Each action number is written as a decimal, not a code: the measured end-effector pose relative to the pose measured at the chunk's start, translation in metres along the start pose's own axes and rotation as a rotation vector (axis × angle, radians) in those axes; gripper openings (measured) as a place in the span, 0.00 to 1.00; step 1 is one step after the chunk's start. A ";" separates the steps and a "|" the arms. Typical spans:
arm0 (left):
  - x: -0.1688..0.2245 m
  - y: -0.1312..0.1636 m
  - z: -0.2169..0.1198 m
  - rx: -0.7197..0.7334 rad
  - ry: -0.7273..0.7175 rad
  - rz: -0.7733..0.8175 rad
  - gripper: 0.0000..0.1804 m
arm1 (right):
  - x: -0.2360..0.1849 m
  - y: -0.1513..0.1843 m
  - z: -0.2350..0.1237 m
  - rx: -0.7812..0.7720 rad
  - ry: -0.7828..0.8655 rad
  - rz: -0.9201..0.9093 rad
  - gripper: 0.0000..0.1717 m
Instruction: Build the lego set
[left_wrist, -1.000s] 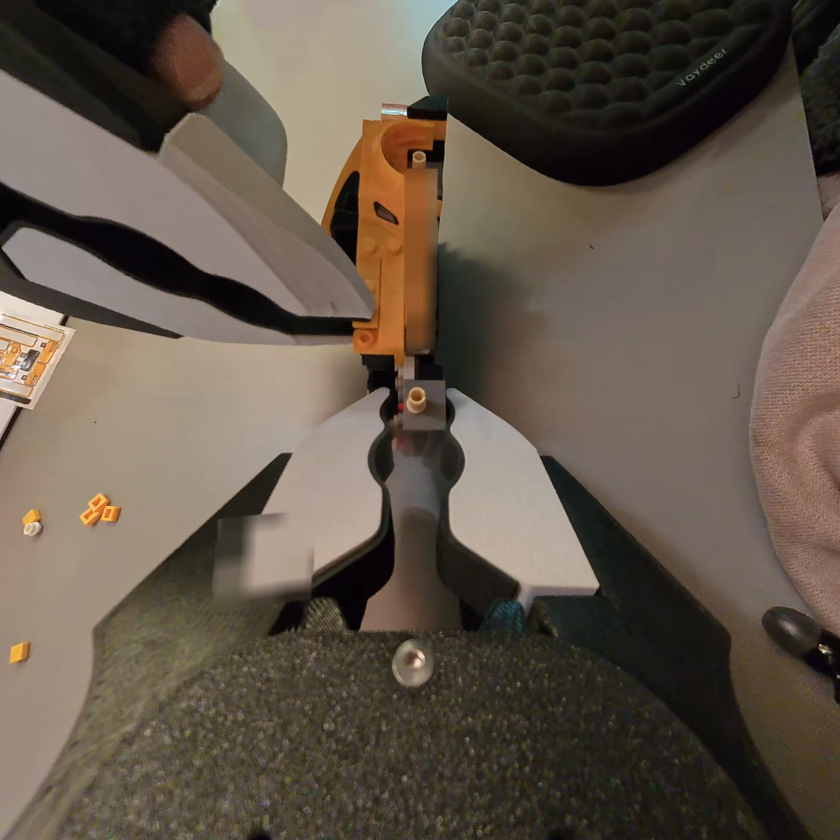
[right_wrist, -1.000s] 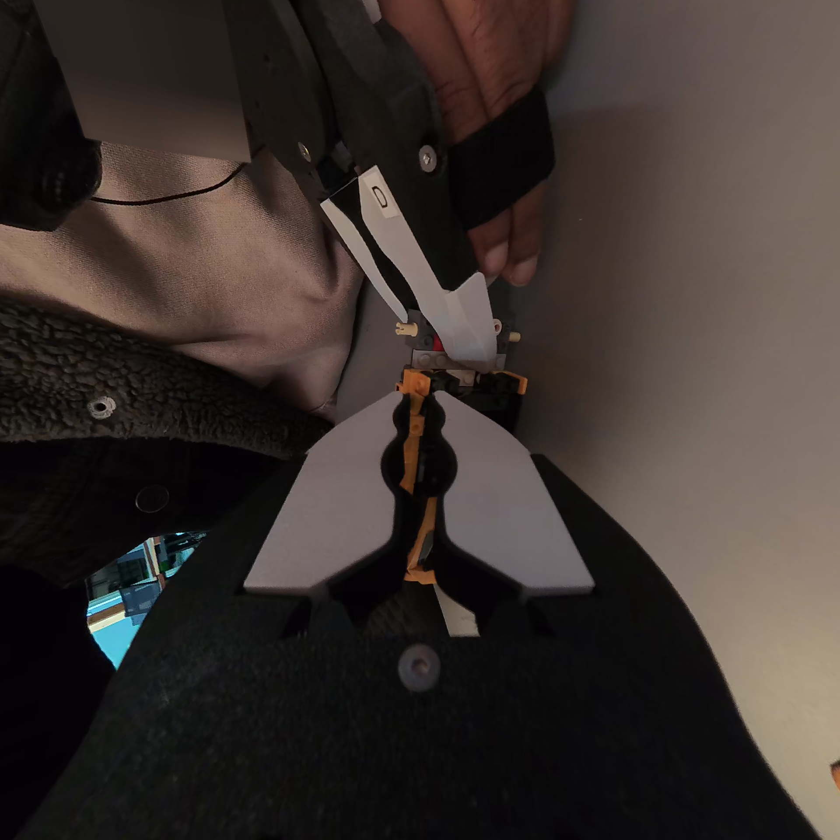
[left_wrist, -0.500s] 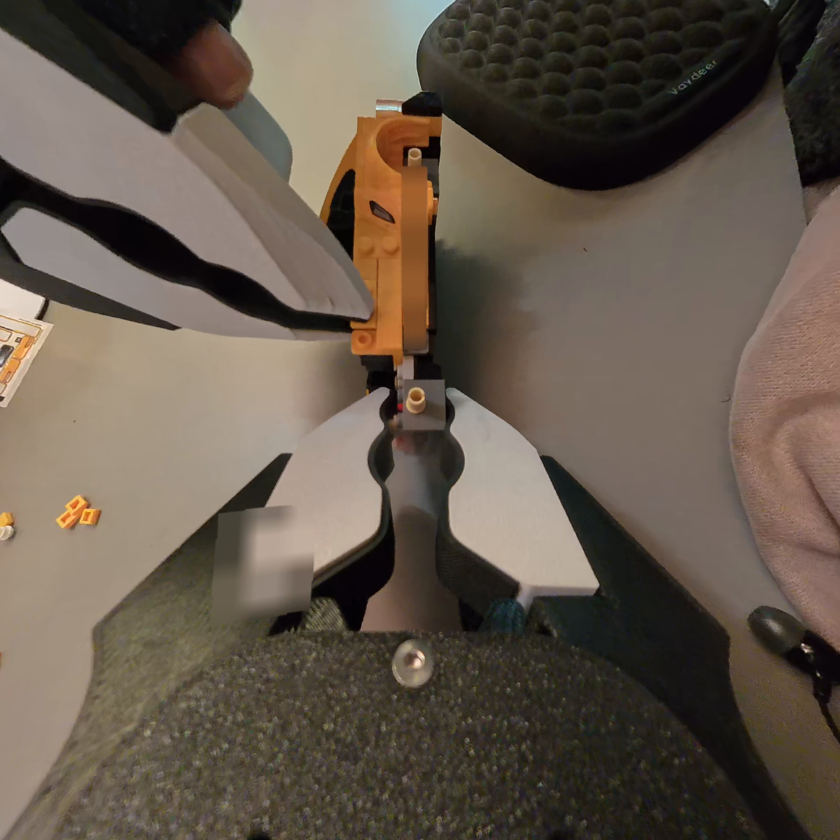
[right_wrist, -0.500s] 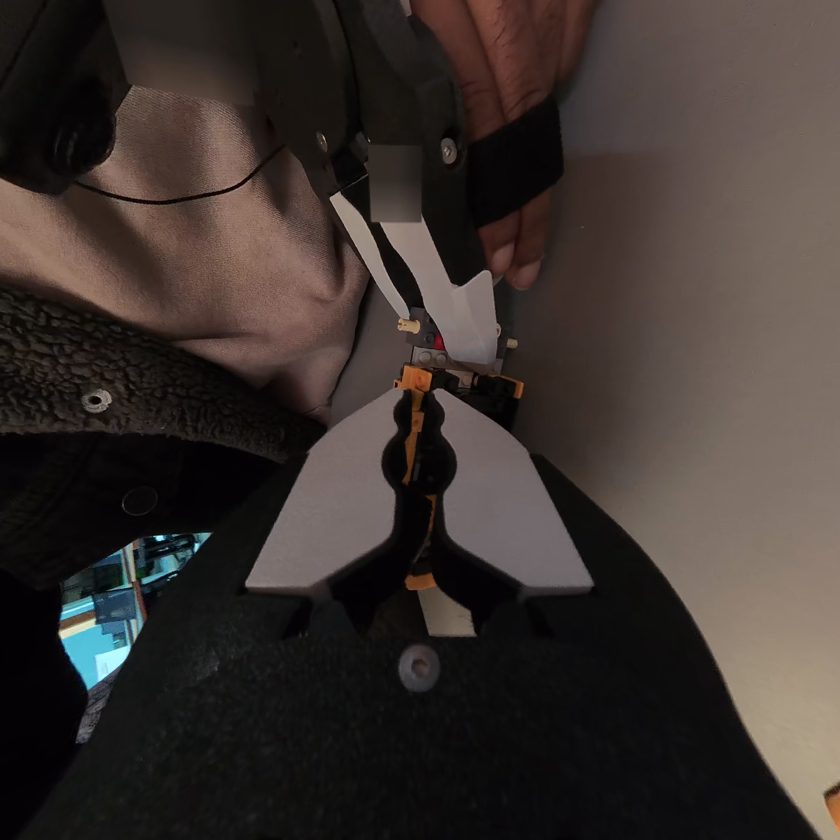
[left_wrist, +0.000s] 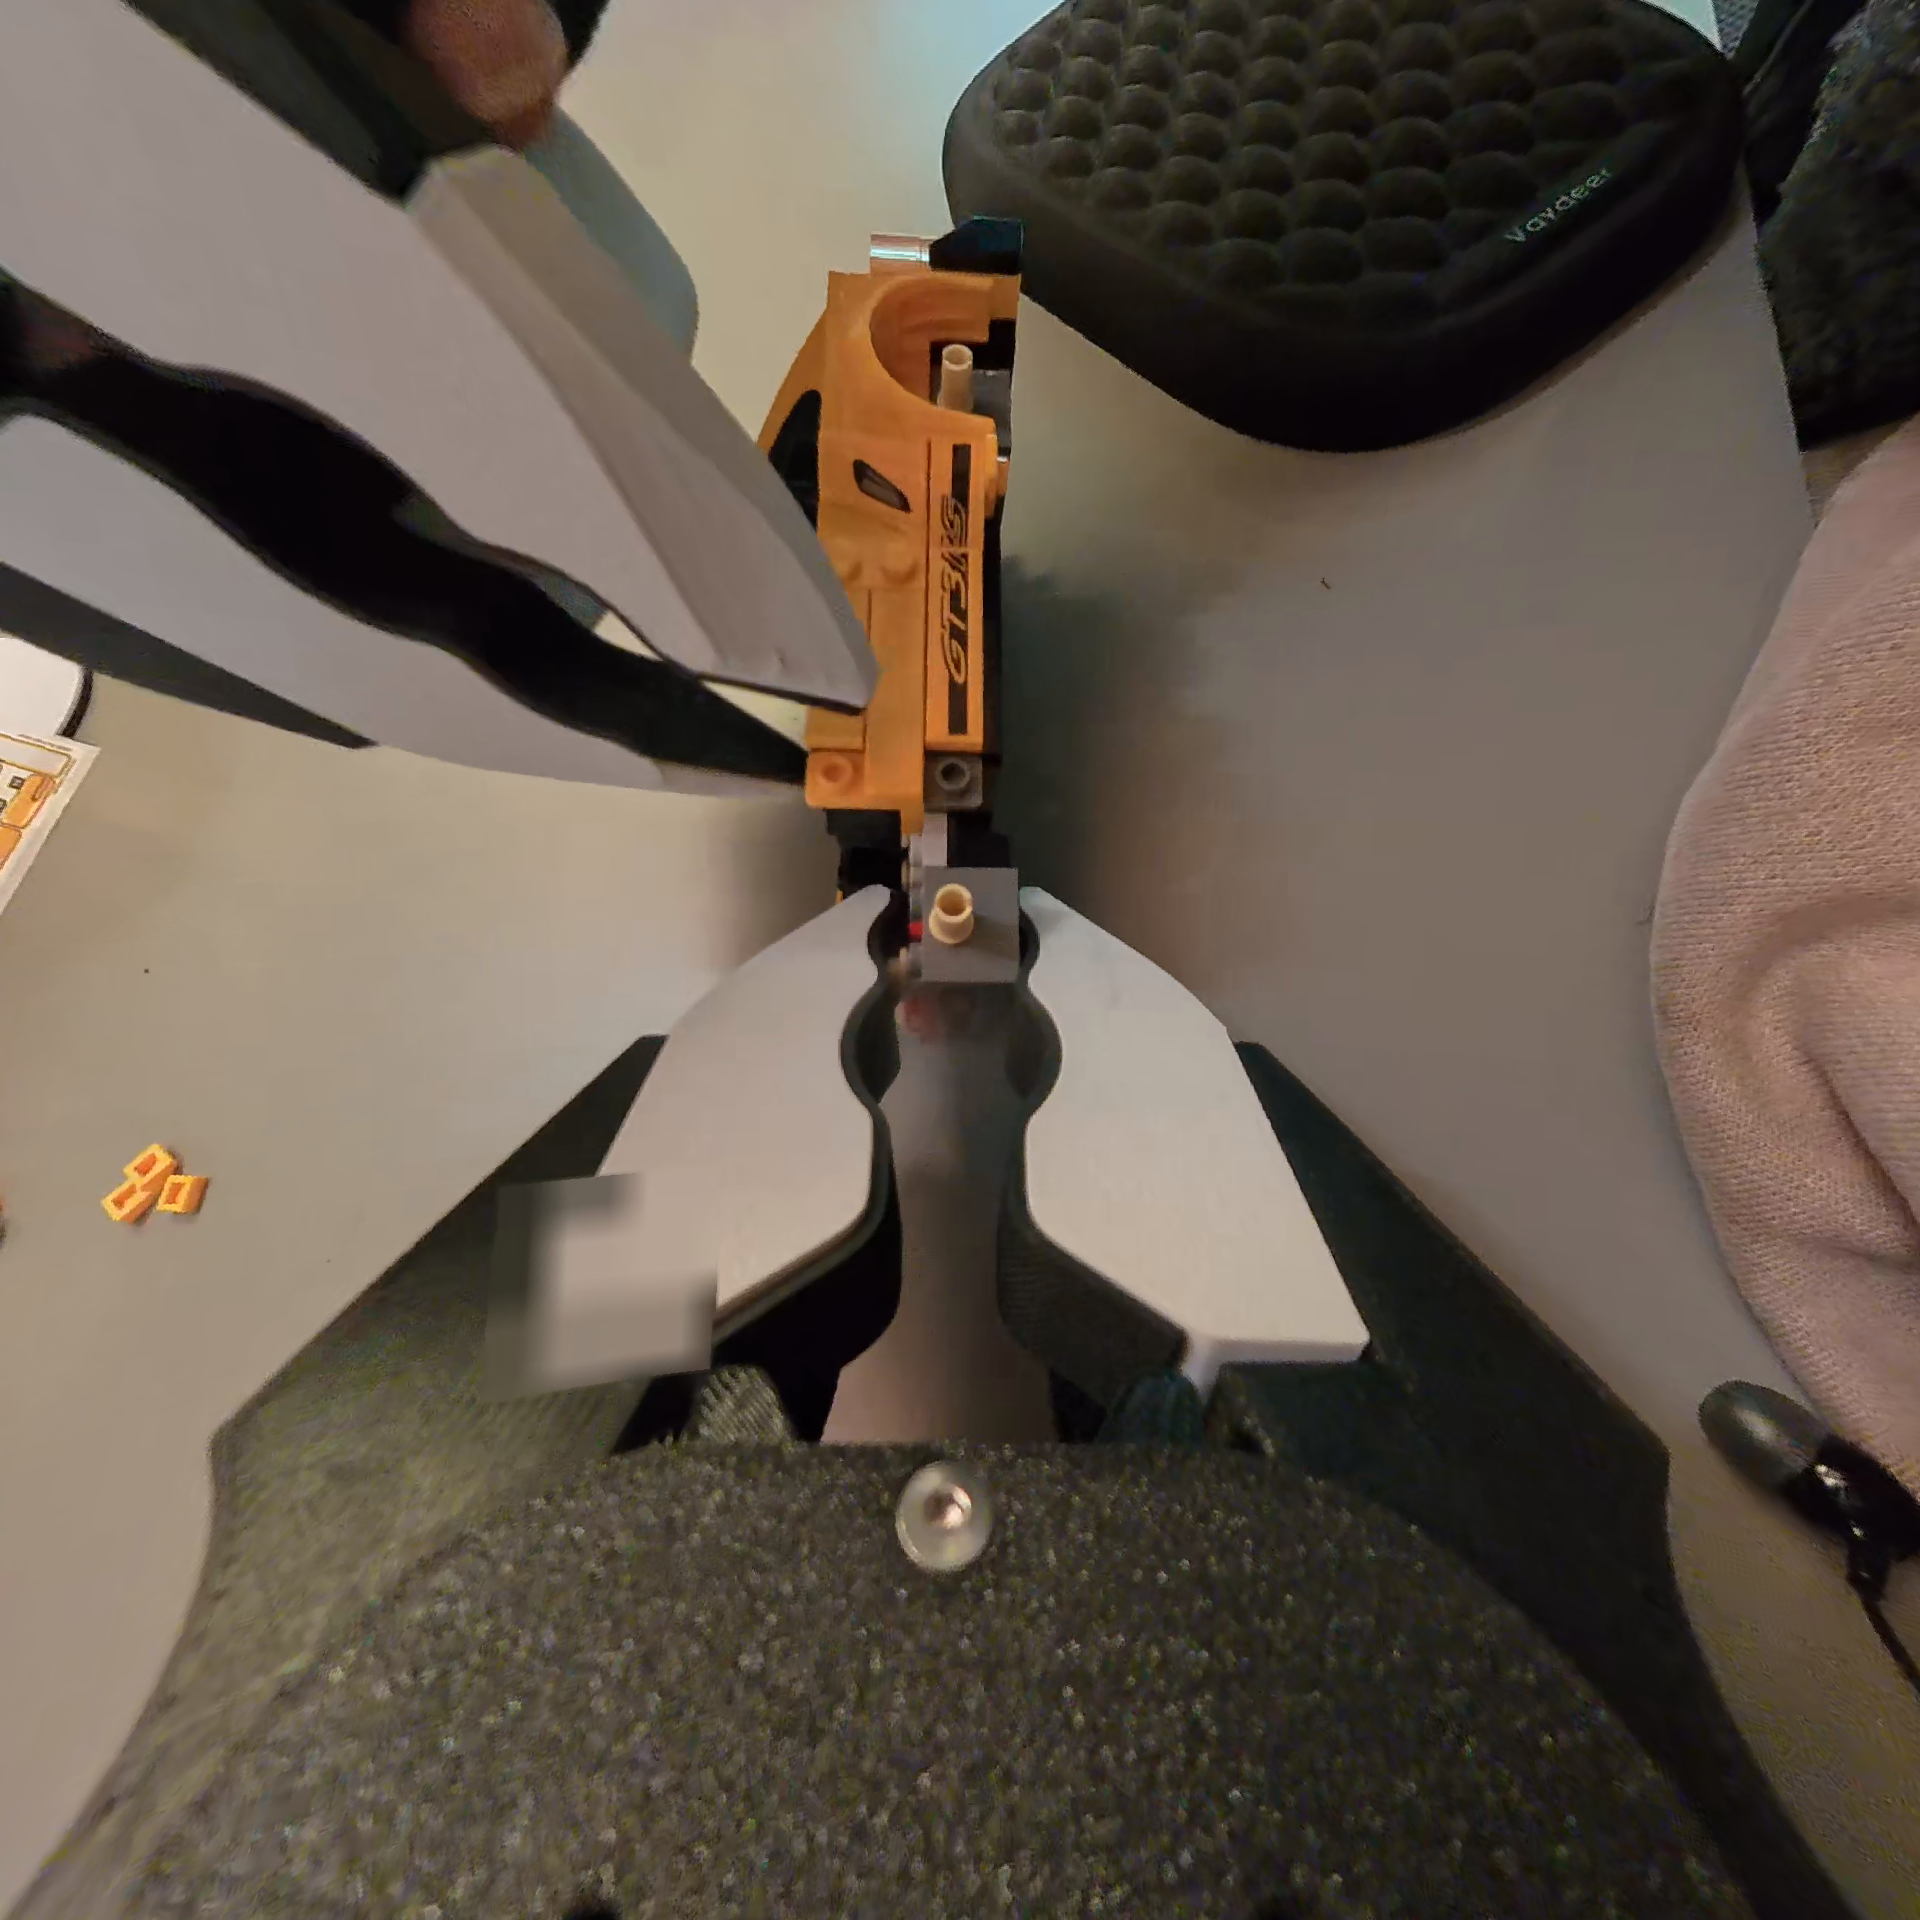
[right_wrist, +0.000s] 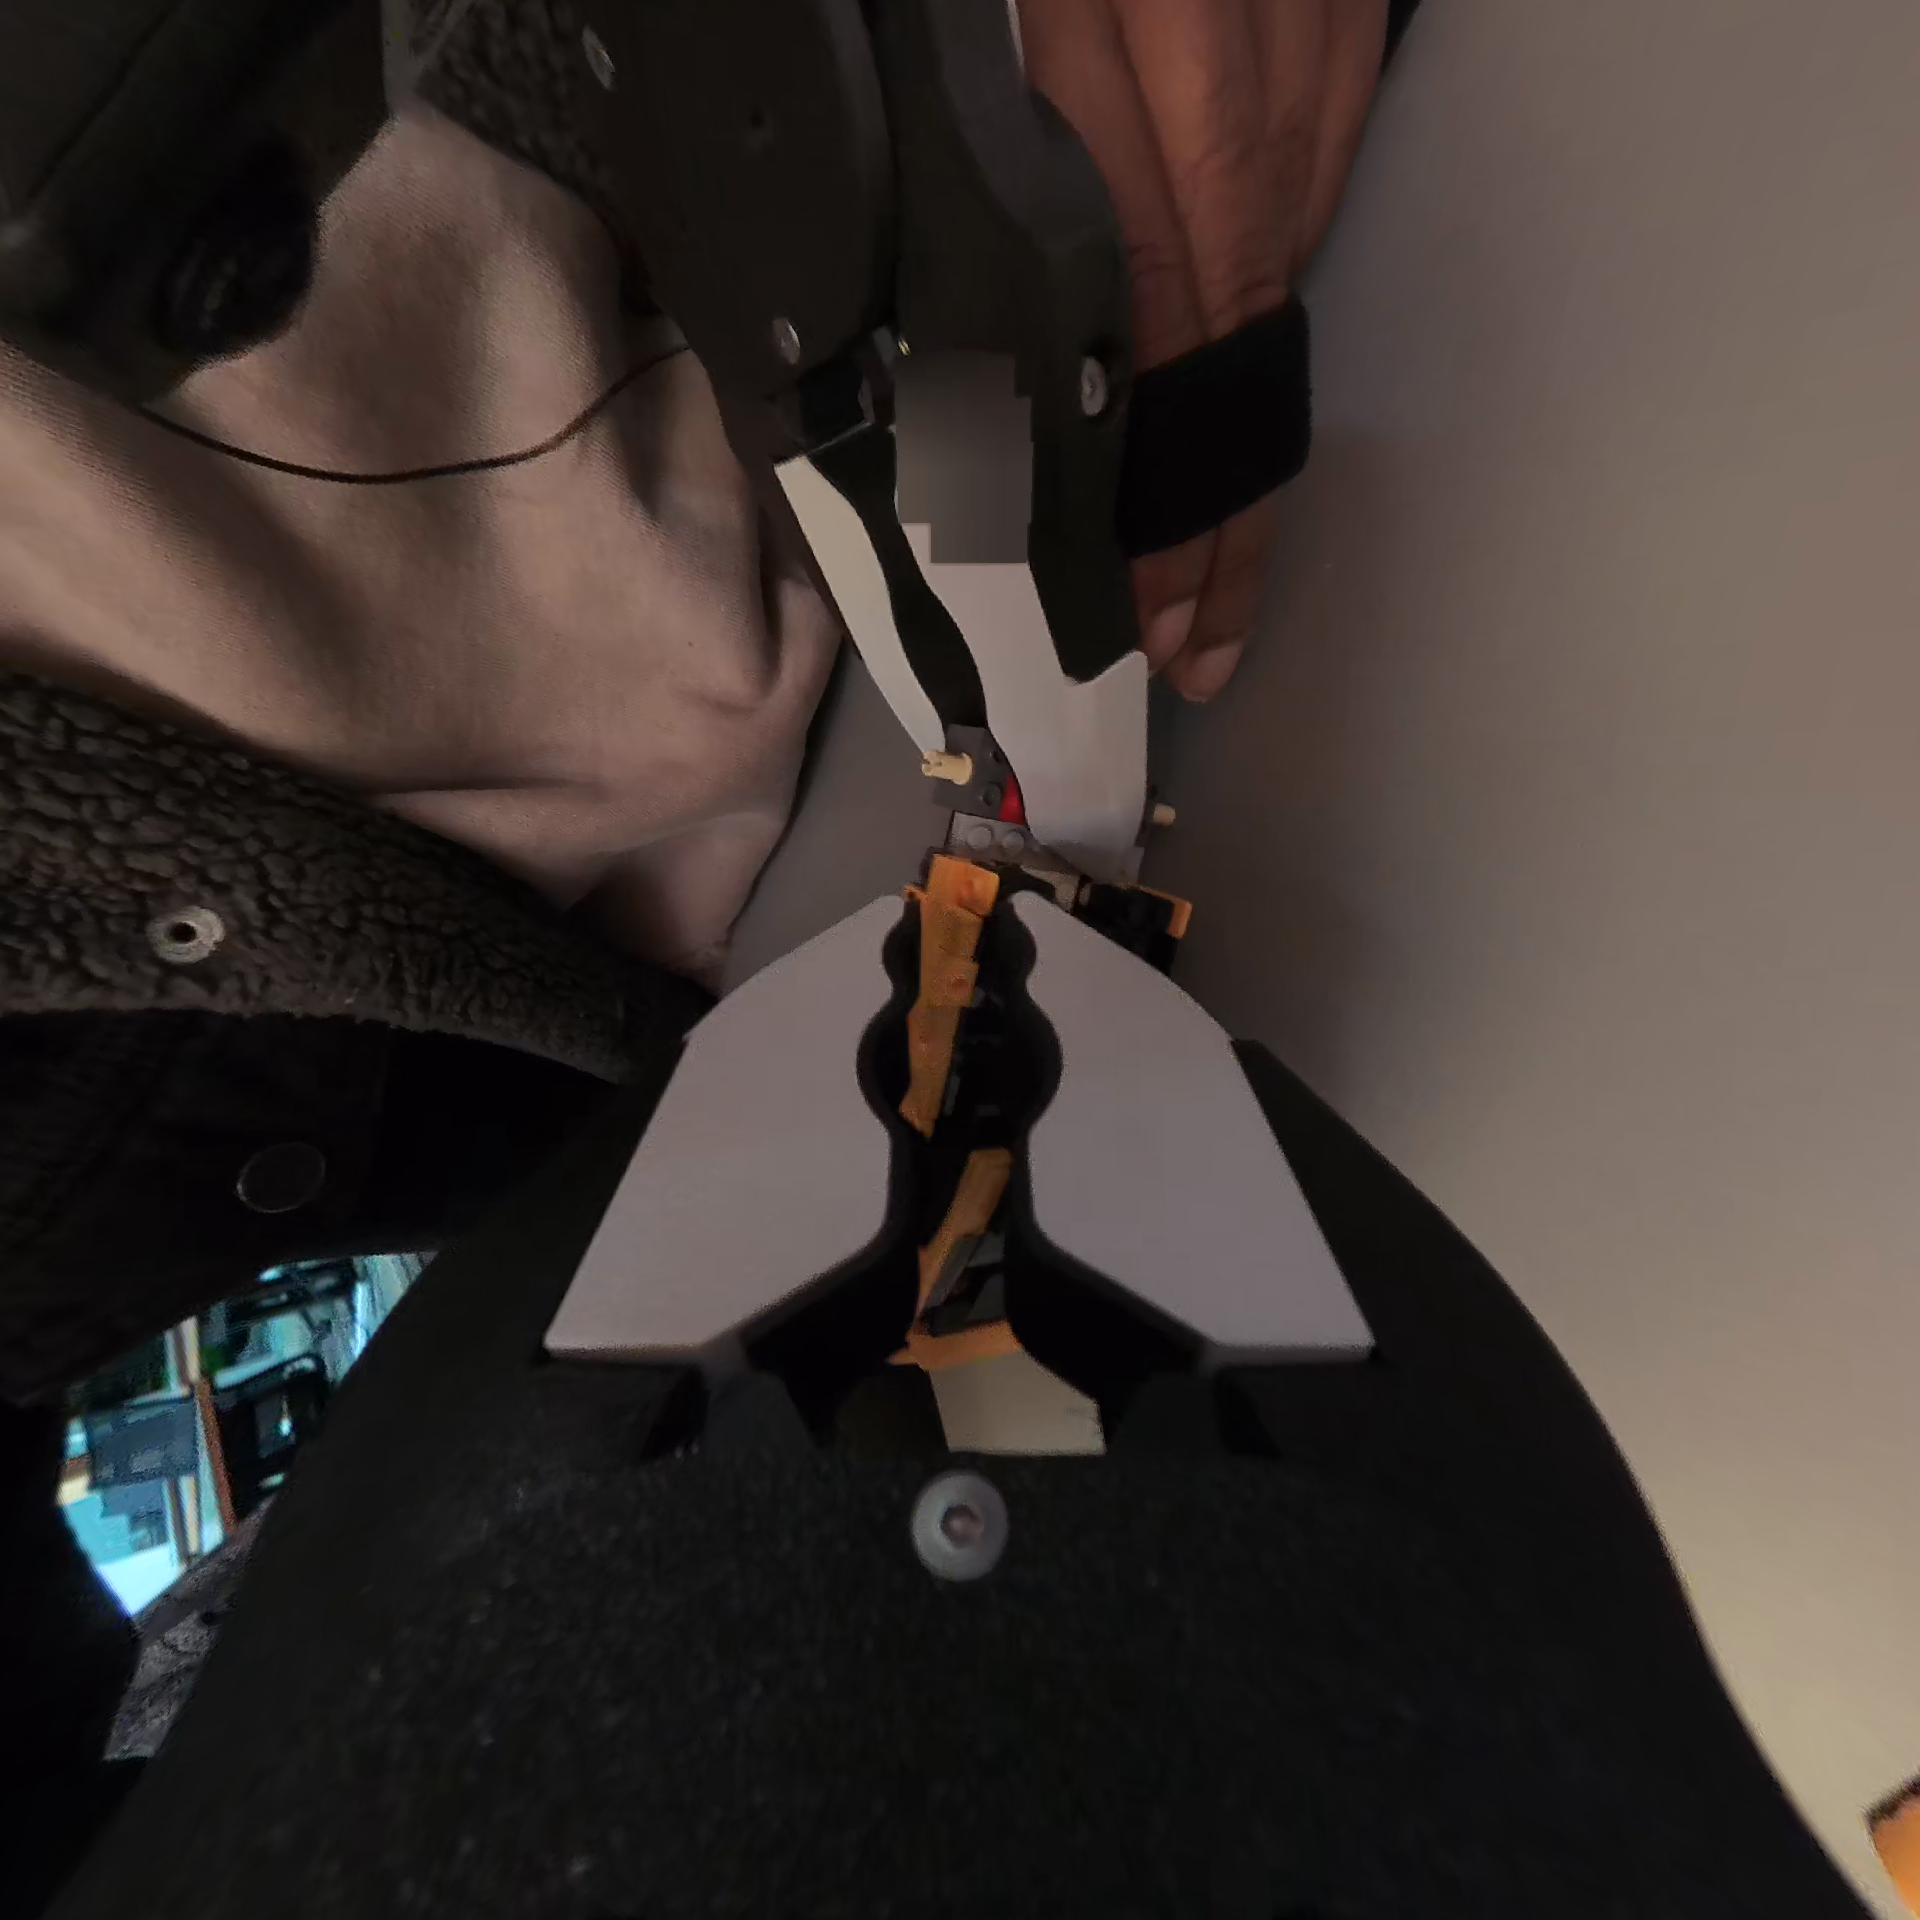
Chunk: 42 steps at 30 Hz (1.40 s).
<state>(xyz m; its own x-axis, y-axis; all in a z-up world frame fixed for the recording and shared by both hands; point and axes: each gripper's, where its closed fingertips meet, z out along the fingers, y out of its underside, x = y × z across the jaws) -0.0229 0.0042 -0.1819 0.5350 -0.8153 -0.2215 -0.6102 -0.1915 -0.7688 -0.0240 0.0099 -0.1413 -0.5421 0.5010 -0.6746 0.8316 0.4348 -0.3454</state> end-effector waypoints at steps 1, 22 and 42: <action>0.000 0.000 0.000 0.000 0.000 0.000 0.09 | -0.002 -0.005 -0.002 0.033 -0.009 0.005 0.08; 0.004 0.000 -0.002 -0.006 0.007 0.006 0.09 | -0.001 0.003 0.000 -0.172 0.145 -0.055 0.00; 0.004 0.000 -0.001 0.001 0.024 -0.037 0.09 | 0.000 0.003 0.001 -0.189 0.173 -0.085 0.01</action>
<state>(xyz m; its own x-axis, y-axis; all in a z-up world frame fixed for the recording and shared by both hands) -0.0211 -0.0001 -0.1818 0.5430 -0.8206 -0.1783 -0.5893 -0.2212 -0.7771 -0.0213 0.0105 -0.1423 -0.6351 0.5698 -0.5216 0.7537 0.6048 -0.2571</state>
